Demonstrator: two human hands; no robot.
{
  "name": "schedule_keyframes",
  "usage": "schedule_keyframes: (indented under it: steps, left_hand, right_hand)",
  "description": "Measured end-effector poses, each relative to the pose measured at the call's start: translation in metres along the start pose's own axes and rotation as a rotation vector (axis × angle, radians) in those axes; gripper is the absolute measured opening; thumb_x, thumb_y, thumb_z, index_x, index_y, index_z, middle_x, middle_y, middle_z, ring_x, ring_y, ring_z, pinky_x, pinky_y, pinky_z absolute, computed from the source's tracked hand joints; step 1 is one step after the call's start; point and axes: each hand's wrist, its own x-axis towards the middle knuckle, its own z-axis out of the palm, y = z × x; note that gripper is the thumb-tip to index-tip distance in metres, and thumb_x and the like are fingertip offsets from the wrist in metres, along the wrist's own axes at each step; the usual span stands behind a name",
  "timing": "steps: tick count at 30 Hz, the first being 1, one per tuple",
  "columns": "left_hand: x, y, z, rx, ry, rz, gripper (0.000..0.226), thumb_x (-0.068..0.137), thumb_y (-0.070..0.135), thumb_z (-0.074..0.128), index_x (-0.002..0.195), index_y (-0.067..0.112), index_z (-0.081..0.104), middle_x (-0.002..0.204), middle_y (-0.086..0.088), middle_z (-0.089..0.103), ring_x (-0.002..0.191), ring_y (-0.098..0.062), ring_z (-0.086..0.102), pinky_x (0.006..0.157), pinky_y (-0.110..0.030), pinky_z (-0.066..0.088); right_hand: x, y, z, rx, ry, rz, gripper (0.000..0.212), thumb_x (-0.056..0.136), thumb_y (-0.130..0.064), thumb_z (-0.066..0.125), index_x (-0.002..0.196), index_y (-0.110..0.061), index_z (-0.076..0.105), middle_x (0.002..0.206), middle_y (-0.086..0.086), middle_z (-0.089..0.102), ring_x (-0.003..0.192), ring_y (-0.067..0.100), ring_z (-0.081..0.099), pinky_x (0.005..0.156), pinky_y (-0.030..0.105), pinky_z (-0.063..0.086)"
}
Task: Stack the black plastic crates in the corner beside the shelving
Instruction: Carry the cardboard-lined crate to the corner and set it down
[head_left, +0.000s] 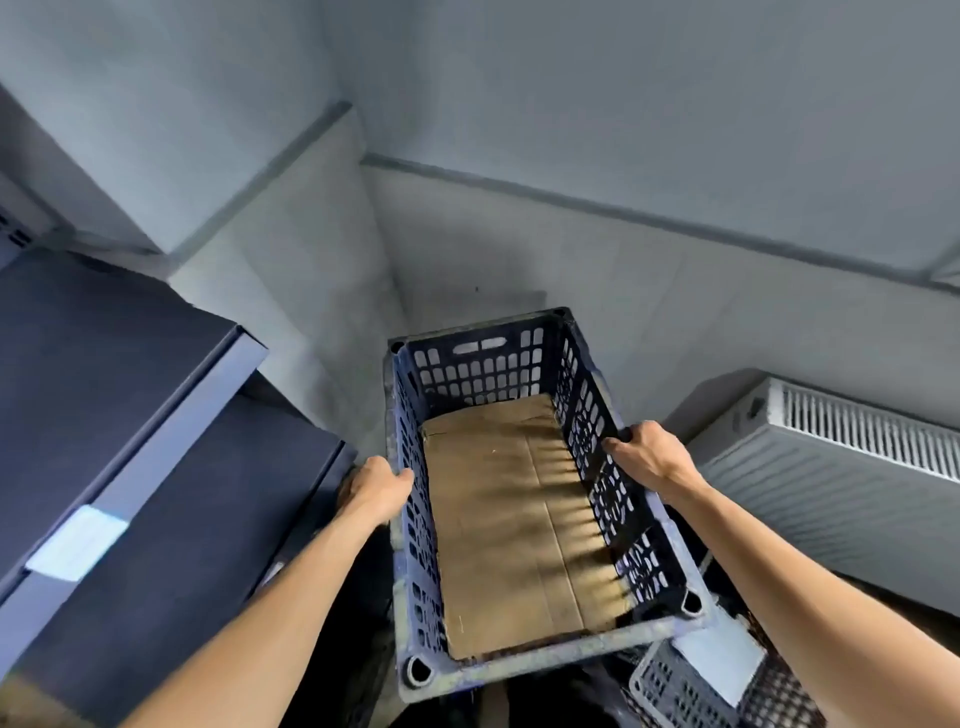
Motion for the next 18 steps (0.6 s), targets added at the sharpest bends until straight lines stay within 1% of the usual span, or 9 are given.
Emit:
schedule_keyframes:
  steps: [2, 4, 7, 10, 12, 14, 16, 17, 18]
  left_hand:
    - [0.006, 0.011, 0.011, -0.011, -0.006, -0.065, 0.032, 0.095, 0.038, 0.050, 0.081, 0.009, 0.053, 0.073, -0.004, 0.060, 0.065, -0.023, 0.061, 0.064, -0.031, 0.052]
    - [0.011, 0.019, 0.024, -0.023, -0.019, -0.135, 0.035, 0.096, 0.039, 0.050, 0.081, 0.008, 0.052, 0.074, -0.005, 0.061, 0.066, -0.023, 0.065, 0.062, -0.031, 0.052]
    - [0.023, 0.030, 0.049, -0.035, -0.043, -0.204, 0.036, 0.097, 0.040, 0.050, 0.085, 0.006, 0.054, 0.071, -0.006, 0.061, 0.069, -0.024, 0.068, 0.067, -0.033, 0.056]
    - [0.033, 0.033, 0.073, -0.076, -0.085, -0.263, 0.036, 0.096, 0.040, 0.051, 0.094, 0.005, 0.058, 0.073, -0.007, 0.064, 0.070, -0.025, 0.068, 0.072, -0.041, 0.061]
    - [0.040, 0.035, 0.087, -0.096, -0.104, -0.291, 0.035, 0.095, 0.041, 0.052, 0.098, 0.006, 0.058, 0.077, -0.008, 0.067, 0.072, -0.026, 0.069, 0.074, -0.041, 0.061]
    - [0.047, 0.037, 0.100, -0.113, -0.122, -0.311, 0.032, 0.096, 0.039, 0.051, 0.092, 0.008, 0.055, 0.075, -0.007, 0.065, 0.071, -0.026, 0.070, 0.073, -0.037, 0.060]
    - [0.057, 0.039, 0.116, -0.157, -0.137, -0.347, 0.031, 0.097, 0.036, 0.050, 0.079, 0.011, 0.049, 0.070, -0.006, 0.062, 0.073, -0.028, 0.071, 0.068, -0.033, 0.055]
    - [0.064, 0.039, 0.124, -0.183, -0.141, -0.363, 0.031, 0.097, 0.034, 0.051, 0.074, 0.013, 0.046, 0.069, -0.006, 0.060, 0.074, -0.028, 0.071, 0.067, -0.034, 0.055]
    - [0.070, 0.039, 0.132, -0.220, -0.144, -0.378, 0.031, 0.096, 0.031, 0.052, 0.071, 0.013, 0.045, 0.069, -0.006, 0.059, 0.074, -0.028, 0.070, 0.069, -0.037, 0.057]
  right_hand:
    - [0.030, -0.002, -0.005, -0.024, -0.050, -0.017, 0.036, 0.085, -0.041, 0.057, 0.070, -0.009, 0.051, 0.075, 0.014, 0.063, 0.064, 0.028, 0.055, 0.057, 0.032, 0.039]
    - [0.055, -0.002, -0.005, -0.055, -0.094, -0.028, 0.034, 0.085, -0.041, 0.056, 0.076, -0.008, 0.053, 0.086, 0.019, 0.068, 0.071, 0.030, 0.059, 0.061, 0.031, 0.040]
    - [0.091, 0.002, -0.001, -0.101, -0.130, -0.040, 0.036, 0.084, -0.044, 0.054, 0.084, -0.009, 0.057, 0.096, 0.020, 0.068, 0.082, 0.035, 0.063, 0.065, 0.032, 0.042]
    - [0.117, 0.004, 0.007, -0.136, -0.151, -0.060, 0.038, 0.084, -0.041, 0.056, 0.094, -0.005, 0.063, 0.097, 0.018, 0.067, 0.082, 0.035, 0.063, 0.068, 0.035, 0.049]
    - [0.136, 0.006, 0.013, -0.138, -0.174, -0.052, 0.038, 0.083, -0.040, 0.056, 0.098, -0.006, 0.064, 0.096, 0.017, 0.067, 0.080, 0.034, 0.064, 0.070, 0.037, 0.053]
    - [0.153, 0.007, 0.018, -0.145, -0.195, -0.042, 0.037, 0.083, -0.039, 0.056, 0.102, -0.008, 0.064, 0.093, 0.014, 0.067, 0.077, 0.032, 0.064, 0.067, 0.036, 0.054]
    - [0.172, 0.008, 0.025, -0.157, -0.213, -0.036, 0.035, 0.086, -0.038, 0.056, 0.106, -0.010, 0.064, 0.093, 0.012, 0.067, 0.076, 0.030, 0.064, 0.064, 0.034, 0.053]
    - [0.180, 0.009, 0.030, -0.160, -0.211, -0.034, 0.035, 0.088, -0.038, 0.055, 0.107, -0.010, 0.064, 0.094, 0.013, 0.067, 0.076, 0.030, 0.064, 0.064, 0.033, 0.052]
    - [0.188, 0.011, 0.035, -0.168, -0.205, -0.029, 0.034, 0.089, -0.037, 0.054, 0.108, -0.010, 0.063, 0.095, 0.013, 0.067, 0.077, 0.030, 0.064, 0.064, 0.034, 0.052]
